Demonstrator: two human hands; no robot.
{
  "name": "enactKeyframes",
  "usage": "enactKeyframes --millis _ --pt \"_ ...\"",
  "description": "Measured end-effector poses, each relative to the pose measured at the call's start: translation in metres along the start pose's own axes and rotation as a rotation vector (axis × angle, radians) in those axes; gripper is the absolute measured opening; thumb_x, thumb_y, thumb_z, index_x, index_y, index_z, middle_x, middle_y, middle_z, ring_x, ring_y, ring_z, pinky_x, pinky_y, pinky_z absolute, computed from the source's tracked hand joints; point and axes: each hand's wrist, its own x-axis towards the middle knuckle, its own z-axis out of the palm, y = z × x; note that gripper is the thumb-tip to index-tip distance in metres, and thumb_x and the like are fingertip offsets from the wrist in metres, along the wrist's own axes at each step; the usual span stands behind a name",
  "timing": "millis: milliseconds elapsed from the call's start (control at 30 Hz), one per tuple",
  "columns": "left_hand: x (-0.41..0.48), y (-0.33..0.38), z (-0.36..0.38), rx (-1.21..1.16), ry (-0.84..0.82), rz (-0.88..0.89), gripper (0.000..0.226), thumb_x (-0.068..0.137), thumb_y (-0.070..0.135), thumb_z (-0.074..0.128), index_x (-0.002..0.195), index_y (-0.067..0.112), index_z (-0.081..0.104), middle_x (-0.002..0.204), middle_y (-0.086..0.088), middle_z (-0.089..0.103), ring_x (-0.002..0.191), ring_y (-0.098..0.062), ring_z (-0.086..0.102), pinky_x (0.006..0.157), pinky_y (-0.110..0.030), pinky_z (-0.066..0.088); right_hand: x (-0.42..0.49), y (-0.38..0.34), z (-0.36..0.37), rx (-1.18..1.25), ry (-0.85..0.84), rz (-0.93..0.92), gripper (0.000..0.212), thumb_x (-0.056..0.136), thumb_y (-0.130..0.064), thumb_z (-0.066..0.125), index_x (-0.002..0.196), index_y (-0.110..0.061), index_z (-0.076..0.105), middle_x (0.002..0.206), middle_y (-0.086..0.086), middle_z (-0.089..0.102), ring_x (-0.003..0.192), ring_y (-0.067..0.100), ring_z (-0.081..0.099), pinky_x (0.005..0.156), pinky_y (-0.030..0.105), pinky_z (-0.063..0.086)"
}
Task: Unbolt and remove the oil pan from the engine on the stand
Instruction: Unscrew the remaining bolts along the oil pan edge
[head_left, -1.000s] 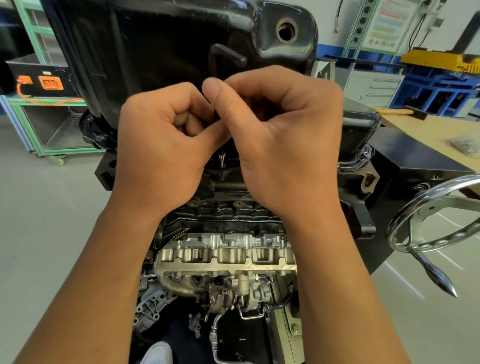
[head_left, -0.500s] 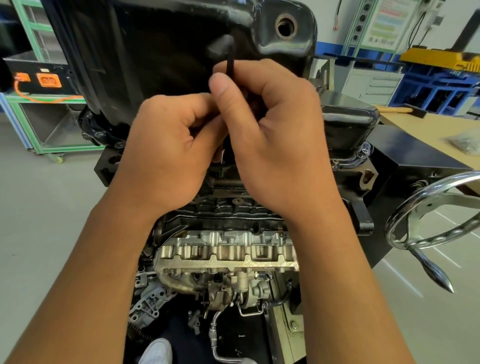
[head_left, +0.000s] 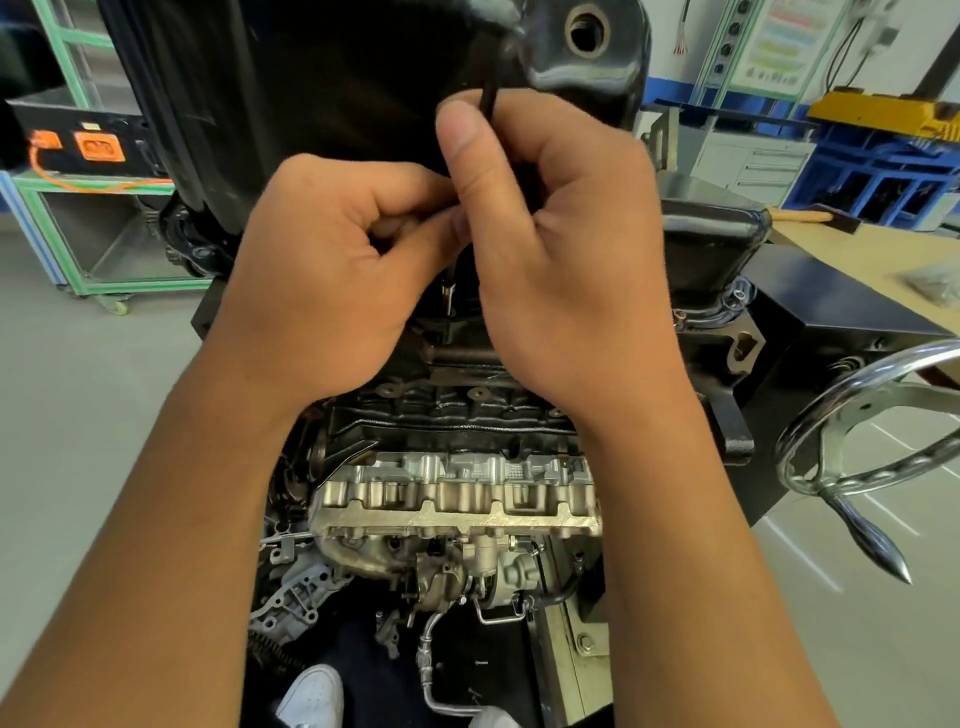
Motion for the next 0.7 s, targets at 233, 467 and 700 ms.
enactKeyframes --millis 233,467,700 --pt "0.002 -0.001 0.004 -0.035 0.098 -0.046 0.014 0.091 0.023 0.067 0.077 0.021 0.065 0.052 0.005 0.054 0.043 -0.008 0.049 0.048 -0.008 0.035 -0.001 -0.002 0.000 0.039 0.093 -0.033 0.022 0.094 -0.011 0.068 0.075 -0.001 0.072 0.064 0.002 0.063 0.062 0.009 0.056 0.060 0.025 0.044" --pt "0.001 0.001 0.006 -0.002 0.116 -0.032 0.016 0.094 0.026 0.062 0.081 0.019 0.070 0.059 -0.007 0.063 0.047 -0.020 0.056 0.044 -0.021 0.039 -0.001 -0.005 -0.001 -0.030 0.005 -0.005 0.023 0.100 -0.015 0.057 0.083 -0.006 0.068 0.073 0.000 0.062 0.071 0.012 0.057 0.067 0.031 0.045" --pt "0.001 0.000 0.010 -0.037 0.080 -0.049 0.014 0.095 0.022 0.063 0.082 0.026 0.067 0.057 0.001 0.060 0.047 -0.016 0.054 0.046 -0.013 0.037 -0.001 -0.004 0.000 -0.011 0.072 -0.029 0.026 0.097 -0.012 0.063 0.077 0.002 0.071 0.067 0.009 0.064 0.066 0.019 0.058 0.063 0.034 0.047"
